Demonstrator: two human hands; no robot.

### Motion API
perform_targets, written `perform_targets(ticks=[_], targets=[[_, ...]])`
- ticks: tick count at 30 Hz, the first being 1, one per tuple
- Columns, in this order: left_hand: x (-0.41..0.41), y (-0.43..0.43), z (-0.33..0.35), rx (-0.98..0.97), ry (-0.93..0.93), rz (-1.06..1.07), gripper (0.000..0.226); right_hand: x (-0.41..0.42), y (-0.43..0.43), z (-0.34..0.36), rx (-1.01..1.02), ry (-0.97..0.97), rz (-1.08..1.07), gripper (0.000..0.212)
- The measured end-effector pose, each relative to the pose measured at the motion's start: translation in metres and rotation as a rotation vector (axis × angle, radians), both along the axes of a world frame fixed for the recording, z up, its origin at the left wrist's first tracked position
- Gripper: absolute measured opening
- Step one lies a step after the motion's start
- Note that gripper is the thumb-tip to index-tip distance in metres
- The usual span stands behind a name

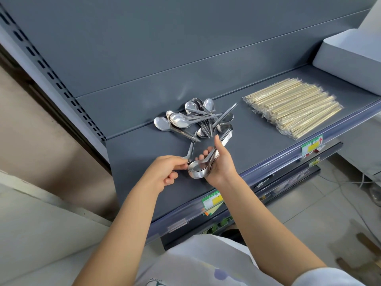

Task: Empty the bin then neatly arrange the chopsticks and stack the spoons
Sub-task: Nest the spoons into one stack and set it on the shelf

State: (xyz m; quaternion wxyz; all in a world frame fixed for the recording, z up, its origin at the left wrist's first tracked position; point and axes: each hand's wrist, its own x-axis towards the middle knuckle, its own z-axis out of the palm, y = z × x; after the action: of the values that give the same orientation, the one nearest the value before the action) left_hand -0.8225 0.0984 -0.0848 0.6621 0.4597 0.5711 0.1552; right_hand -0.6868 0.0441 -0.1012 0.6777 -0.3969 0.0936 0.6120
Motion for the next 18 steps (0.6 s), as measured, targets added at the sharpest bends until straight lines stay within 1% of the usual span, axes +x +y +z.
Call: perform_targets(ticks=[4,8,15,18], targets=[[-0.009,-0.004,0.001,-0.013,-0.025,0.005,0.015,0.000,-0.002,-0.001,0.005,-0.010,0.008,0.040],[-0.014,-0.012,0.003,-0.021,-0.050,0.016,0.010,-0.002,-0.002,-0.003,0.005,-0.029,0.018,0.038],[-0.026,-0.020,-0.001,0.026,-0.083,-0.021,0.015,-0.007,0.000,-0.005,0.025,0.023,-0.026,0.036],[-0.024,-0.022,0.001,0.093,-0.099,-0.085,0.014,-0.007,-0.001,-0.006,0.015,-0.084,0.011,0.032]])
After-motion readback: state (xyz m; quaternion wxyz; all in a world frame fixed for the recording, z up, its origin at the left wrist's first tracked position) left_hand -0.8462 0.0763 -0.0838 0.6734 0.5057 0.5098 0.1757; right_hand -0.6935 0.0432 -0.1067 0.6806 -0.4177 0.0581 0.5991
